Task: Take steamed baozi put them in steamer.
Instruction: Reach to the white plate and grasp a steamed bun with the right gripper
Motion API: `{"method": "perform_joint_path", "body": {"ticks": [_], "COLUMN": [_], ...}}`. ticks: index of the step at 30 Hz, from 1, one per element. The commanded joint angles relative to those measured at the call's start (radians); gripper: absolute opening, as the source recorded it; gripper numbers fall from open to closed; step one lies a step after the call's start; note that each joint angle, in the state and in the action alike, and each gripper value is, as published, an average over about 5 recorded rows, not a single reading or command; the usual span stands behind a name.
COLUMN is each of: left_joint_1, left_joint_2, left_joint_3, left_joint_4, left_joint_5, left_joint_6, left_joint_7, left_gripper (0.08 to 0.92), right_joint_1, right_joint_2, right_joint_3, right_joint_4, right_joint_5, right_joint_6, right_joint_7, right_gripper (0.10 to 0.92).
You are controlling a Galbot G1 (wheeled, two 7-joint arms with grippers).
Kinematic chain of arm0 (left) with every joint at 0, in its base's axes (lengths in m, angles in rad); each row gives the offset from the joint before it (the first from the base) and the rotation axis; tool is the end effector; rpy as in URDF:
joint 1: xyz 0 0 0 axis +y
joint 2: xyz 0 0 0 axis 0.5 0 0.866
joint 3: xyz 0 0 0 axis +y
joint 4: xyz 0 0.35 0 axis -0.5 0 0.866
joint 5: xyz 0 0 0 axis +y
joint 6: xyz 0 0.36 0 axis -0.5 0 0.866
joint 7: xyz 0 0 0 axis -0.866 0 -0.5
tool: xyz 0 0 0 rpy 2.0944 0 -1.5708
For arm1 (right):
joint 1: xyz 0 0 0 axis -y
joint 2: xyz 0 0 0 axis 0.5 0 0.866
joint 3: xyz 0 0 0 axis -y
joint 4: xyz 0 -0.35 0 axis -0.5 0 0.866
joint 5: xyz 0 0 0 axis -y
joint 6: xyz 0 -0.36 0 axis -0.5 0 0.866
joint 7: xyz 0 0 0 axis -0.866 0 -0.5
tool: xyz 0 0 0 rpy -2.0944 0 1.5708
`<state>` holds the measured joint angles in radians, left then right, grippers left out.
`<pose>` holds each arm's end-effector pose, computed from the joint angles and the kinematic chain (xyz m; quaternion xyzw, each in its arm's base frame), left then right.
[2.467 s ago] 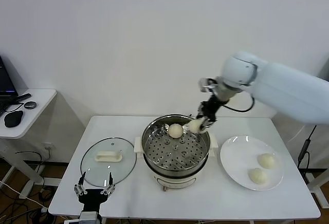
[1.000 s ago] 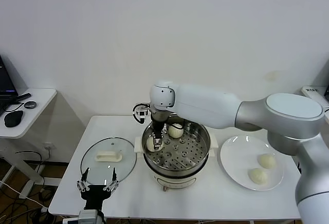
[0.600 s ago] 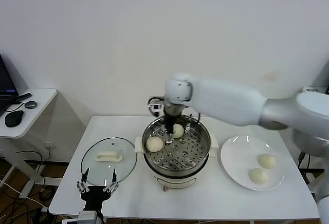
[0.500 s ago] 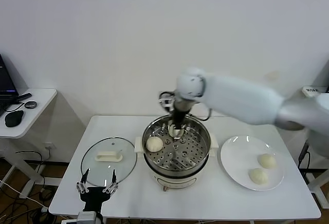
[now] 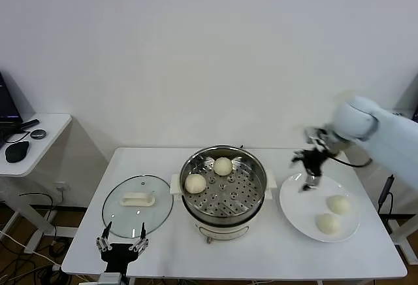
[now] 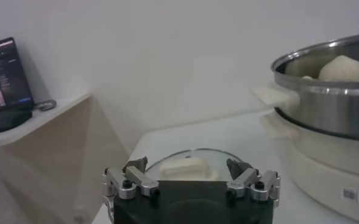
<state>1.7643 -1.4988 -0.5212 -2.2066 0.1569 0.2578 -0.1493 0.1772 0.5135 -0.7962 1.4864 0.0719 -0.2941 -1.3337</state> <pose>0.1290 0.0091 -0.2928 0.0603 -0.9783 -0.1201 0.1575 0.4907 -0.1606 -0.0824 0.5469 -0.5498 0.4889 0.3996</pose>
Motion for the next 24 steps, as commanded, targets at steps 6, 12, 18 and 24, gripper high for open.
{"method": "perform_joint_path", "body": {"ticks": [6, 12, 18, 24], "left_joint_1": [0.019, 0.022, 0.014, 0.004], "left_joint_2": [-0.007, -0.01, -0.013, -0.012], "left_joint_3": [-0.009, -0.018, -0.017, -0.016], "left_joint_4": [0.007, 0.014, 0.022, 0.046], "left_joint_5": [0.002, 0.002, 0.002, 0.001], "left_joint_6": [0.006, 0.008, 0.01, 0.011], "left_joint_7": [0.007, 0.007, 0.009, 0.009], "left_gripper": [0.823, 0.823, 0.823, 0.823], "right_joint_1": [-0.576, -0.587, -0.541, -0.52], "right_joint_2": [-0.113, -0.051, -0.01, 0.002], "right_joint_3": [0.433, 0.435, 0.434, 0.401], "right_joint_4": [-0.06, -0.118, -0.159, -0.174], "right_joint_5": [-0.374, -0.414, -0.419, -0.414], "right_joint_6": [0.251, 0.26, 0.26, 0.249], "right_joint_7": [-0.057, -0.03, -0.004, 0.001], "right_gripper": [0.823, 0.823, 0.823, 0.823]}}
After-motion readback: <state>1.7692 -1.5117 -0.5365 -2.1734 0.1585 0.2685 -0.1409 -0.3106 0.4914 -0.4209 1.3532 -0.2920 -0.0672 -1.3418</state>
